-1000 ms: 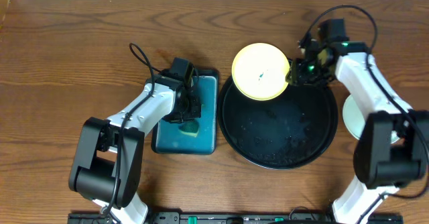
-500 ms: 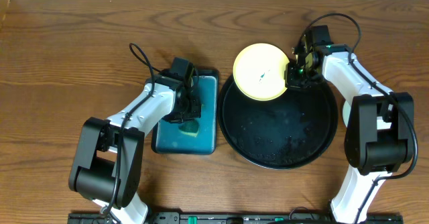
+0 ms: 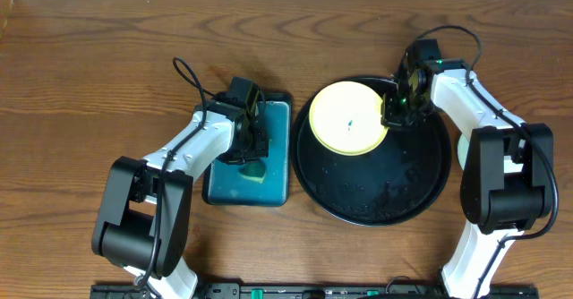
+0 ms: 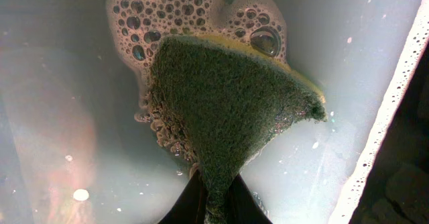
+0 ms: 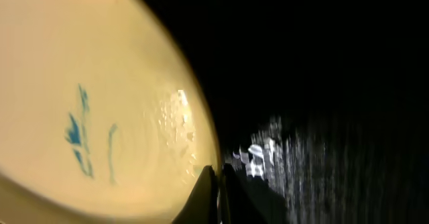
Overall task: Clean dirty plates on tray and stack at the side
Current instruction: 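Grip the yellow plate rim and drag it toward the black tray's center, then hold the yellow plate in place with the right gripper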
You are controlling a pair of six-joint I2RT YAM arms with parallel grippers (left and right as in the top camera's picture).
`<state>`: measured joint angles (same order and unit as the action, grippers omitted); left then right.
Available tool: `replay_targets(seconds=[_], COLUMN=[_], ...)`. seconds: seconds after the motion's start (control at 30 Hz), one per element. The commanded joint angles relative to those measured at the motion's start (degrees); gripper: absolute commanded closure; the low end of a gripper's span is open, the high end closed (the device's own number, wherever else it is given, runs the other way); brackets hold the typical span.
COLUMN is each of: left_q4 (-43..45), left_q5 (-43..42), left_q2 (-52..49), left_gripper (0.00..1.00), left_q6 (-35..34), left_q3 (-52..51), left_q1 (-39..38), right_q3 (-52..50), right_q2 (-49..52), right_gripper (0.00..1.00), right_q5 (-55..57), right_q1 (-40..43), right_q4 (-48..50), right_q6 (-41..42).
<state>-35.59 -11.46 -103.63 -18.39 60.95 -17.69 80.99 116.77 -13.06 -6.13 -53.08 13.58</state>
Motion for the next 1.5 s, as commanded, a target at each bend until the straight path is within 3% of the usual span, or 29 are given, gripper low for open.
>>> replay_targets(seconds=[0.0,0.27,0.3,0.37,0.4,0.5,0.73,1.07,1.4,1.47], left_q4=[-0.76,-0.76,-0.76,-0.79,-0.81,-1.01,-1.36,-1.33,-1.2,-1.2], left_q5=[1.81,1.81,1.81,1.81,1.81,1.81,1.84,1.84,1.84,1.84], left_q2=[-3.65,-3.65,-3.65,-3.65,-3.65,-3.65,-3.65,-3.65,-3.65,-3.65], left_gripper=[0.92,0.92,0.92,0.92,0.92,0.92,0.92,0.92,0.92,0.92], left_q6=[-0.35,-0.37,-0.35,-0.37,-0.37,-0.37,-0.35,-0.35,-0.35,-0.35], left_q3=[-1.66,-1.66,-1.66,-1.66,-1.66,-1.66,-1.66,-1.66,-1.66,-1.66], left_q1=[0.09,0.09,0.09,0.09,0.09,0.09,0.09,0.09,0.09,0.09], right_q3=[-0.24,-0.24,-0.24,-0.24,-0.24,-0.24,-0.24,-0.35,-0.39,-0.39], right_q2=[0.63,0.63,0.63,0.63,0.63,0.63,0.63,0.63,0.63,0.63], right_gripper=[0.99,0.99,0.94,0.71,0.66,0.65,0.69,0.99,0.99,0.92], right_q5=[0.81,0.83,0.83,0.85,0.85,1.09,2.71,2.71,2.73,2.73], right_q1=[-0.39,-0.42,-0.39,-0.39,-0.39,-0.33,-0.2,-1.53,-1.73,-1.75], right_q4=[-4.63,-19.19,-19.52,-18.91,-18.16,-14.73,-3.43,-0.66,-12.04,-12.74], right_q6=[0.07,-1.01,-1.01,-1.01,-1.01,-0.98,-1.01,-1.6,0.98,0.96])
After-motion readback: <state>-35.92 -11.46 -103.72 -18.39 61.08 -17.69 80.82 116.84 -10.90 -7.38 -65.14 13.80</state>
